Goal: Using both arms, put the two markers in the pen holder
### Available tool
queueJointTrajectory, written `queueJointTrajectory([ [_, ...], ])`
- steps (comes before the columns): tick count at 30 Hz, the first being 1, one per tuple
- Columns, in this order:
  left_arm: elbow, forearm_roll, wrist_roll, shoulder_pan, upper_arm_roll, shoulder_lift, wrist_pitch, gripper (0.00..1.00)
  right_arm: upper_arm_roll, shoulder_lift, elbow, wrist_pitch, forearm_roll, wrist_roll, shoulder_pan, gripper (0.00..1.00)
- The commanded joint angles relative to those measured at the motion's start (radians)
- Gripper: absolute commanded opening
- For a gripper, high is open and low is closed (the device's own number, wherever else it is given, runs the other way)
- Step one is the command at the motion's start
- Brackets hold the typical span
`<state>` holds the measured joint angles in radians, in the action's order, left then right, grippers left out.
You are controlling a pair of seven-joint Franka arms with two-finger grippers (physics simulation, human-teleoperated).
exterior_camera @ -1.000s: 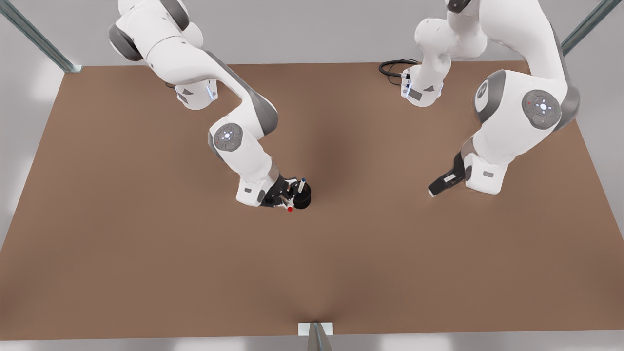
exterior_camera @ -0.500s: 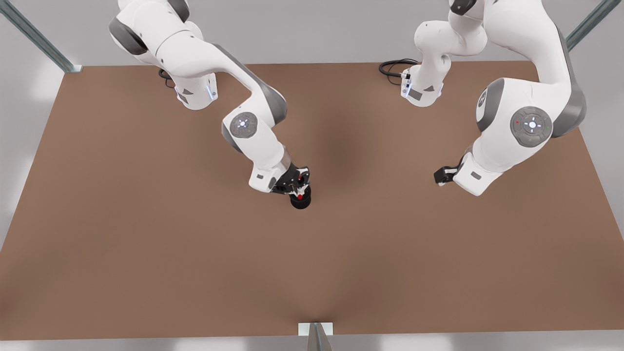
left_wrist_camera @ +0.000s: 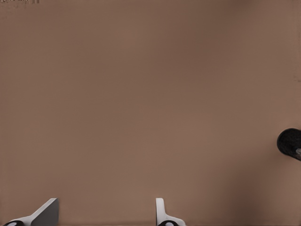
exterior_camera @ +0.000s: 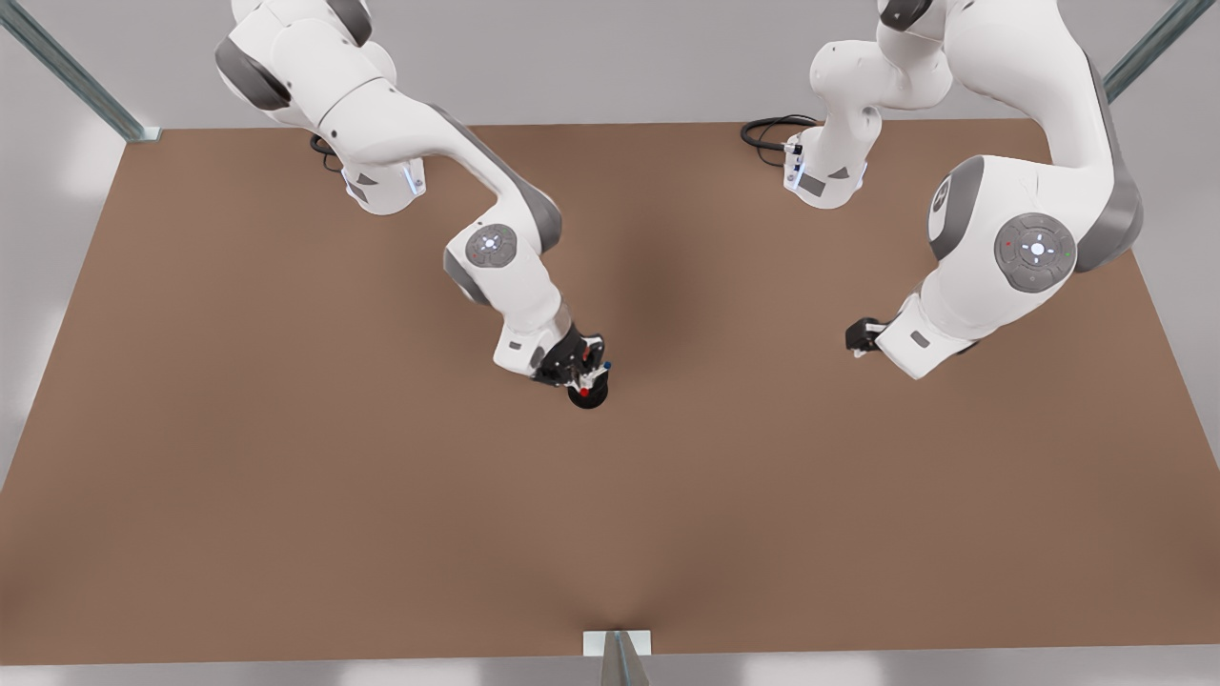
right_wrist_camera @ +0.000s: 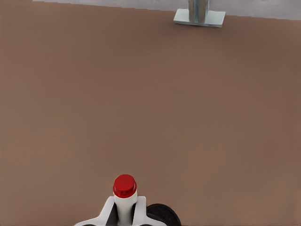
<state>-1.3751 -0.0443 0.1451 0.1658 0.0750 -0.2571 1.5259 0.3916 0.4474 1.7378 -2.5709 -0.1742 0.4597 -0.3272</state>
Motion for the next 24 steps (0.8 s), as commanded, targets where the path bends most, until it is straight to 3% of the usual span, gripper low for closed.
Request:
queueJointTrajectory([
  [1,0.001,0.0,-0.119,0.0,0.0,0.001,-0.001,1.0,-0.005,-0.001,0.0,-0.129,-0.145,0.247,0.002,0.28],
  [10,0.001,0.0,-0.119,0.001,0.0,-0.001,-0.001,1.0,0.0,-0.021,0.152,-0.216,-0.172,0.278,-0.007,0.28],
  [11,0.001,-0.002,-0.119,0.001,0.0,-0.002,-0.001,1.0,0.003,-0.015,0.166,-0.215,-0.176,0.324,-0.016,0.93],
  [12,0.001,0.0,-0.119,0.001,0.0,-0.002,-0.001,1.0,0.003,-0.021,0.19,-0.216,-0.206,0.329,-0.015,1.0],
  [14,0.001,-0.002,-0.119,0.001,0.0,-0.002,-0.001,1.0,0.023,-0.03,0.195,-0.206,-0.208,0.385,-0.018,1.0],
  [16,0.001,-0.002,-0.119,0.001,0.0,-0.002,-0.001,1.0,0.019,-0.055,0.12,-0.054,-0.209,0.35,0.019,1.0],
  [19,0.001,0.0,-0.119,0.003,0.002,-0.002,-0.001,1.0,0.024,-0.064,-0.158,0.431,-0.2,0.096,0.163,1.0],
  [21,0.001,-0.008,-0.127,0.001,0.003,-0.001,-0.009,1.0,0.047,-0.131,-0.336,0.787,-0.053,-0.002,0.258,1.0],
  [22,0.001,-0.011,-0.127,0.003,0.003,-0.001,-0.01,1.0,0.026,-0.197,-0.321,0.824,0.025,-0.117,0.316,1.0],
  [23,0.001,-0.011,-0.127,0.003,0.003,-0.001,-0.013,1.0,-0.103,-0.343,-0.181,0.827,0.105,-0.217,0.312,1.0],
  [24,0.001,-0.012,-0.127,0.003,0.003,-0.001,-0.013,1.0,-0.228,-0.354,-0.152,0.85,0.108,-0.317,0.255,1.0],
])
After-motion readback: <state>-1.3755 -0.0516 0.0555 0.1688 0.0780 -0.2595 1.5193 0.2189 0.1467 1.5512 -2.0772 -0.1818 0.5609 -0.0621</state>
